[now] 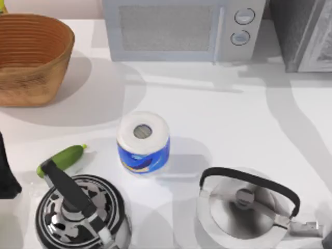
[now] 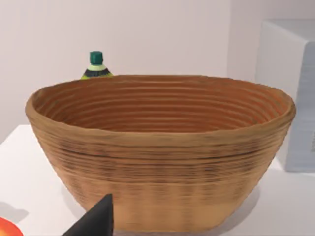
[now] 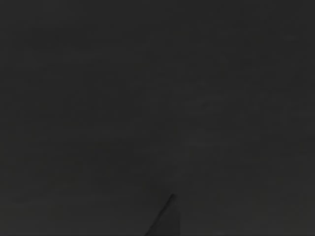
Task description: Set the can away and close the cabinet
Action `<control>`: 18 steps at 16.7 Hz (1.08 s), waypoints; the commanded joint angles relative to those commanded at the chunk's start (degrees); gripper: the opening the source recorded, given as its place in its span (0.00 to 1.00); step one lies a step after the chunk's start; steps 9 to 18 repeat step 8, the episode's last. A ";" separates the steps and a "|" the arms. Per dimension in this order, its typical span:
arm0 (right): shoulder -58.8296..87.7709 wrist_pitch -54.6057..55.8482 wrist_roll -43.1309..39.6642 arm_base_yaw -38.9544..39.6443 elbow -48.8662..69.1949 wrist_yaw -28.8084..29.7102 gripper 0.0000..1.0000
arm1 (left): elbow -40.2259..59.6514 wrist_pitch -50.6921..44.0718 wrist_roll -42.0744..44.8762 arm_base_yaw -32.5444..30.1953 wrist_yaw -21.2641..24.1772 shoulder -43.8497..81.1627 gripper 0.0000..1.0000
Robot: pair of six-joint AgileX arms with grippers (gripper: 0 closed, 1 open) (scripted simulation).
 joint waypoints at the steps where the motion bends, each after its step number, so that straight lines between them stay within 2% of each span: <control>1: 0.22 0.15 -0.01 -0.19 0.20 -0.20 1.00 | 0.00 0.00 0.00 0.00 0.00 0.00 1.00; 7: 8.46 2.40 0.06 -4.52 5.93 -4.38 1.00 | 0.00 0.00 0.00 0.00 0.00 0.00 1.00; 18: 8.68 2.57 0.09 -4.71 6.15 -4.57 1.00 | 0.00 0.00 0.00 0.00 0.00 0.00 1.00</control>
